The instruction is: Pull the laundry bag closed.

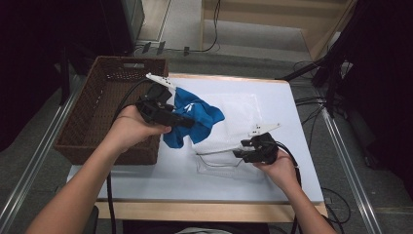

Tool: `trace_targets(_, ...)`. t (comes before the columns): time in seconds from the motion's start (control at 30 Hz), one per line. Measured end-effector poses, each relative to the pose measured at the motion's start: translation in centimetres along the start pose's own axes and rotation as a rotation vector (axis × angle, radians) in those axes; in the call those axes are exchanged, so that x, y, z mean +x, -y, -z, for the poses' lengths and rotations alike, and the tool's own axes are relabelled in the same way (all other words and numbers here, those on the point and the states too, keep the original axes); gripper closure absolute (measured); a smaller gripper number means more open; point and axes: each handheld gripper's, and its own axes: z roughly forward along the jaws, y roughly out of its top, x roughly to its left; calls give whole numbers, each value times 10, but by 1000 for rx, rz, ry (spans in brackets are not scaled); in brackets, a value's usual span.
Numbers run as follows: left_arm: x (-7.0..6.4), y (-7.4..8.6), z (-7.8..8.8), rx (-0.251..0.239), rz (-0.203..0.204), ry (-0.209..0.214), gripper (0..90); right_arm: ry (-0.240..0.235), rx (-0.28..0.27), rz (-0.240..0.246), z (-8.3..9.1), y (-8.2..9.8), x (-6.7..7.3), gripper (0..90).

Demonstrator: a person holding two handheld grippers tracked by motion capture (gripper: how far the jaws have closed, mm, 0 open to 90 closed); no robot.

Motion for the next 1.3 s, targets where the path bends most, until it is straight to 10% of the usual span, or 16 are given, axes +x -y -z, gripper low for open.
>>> trace_targets(0.63, -19, 33, -26, 24, 26, 28, 534, 34, 12, -34, -6, -5, -3, 872)
trace_targets(1.3, -38, 58, -62, 9, -17, 25, 532, 49, 9, -42, 4, -12, 0, 882)
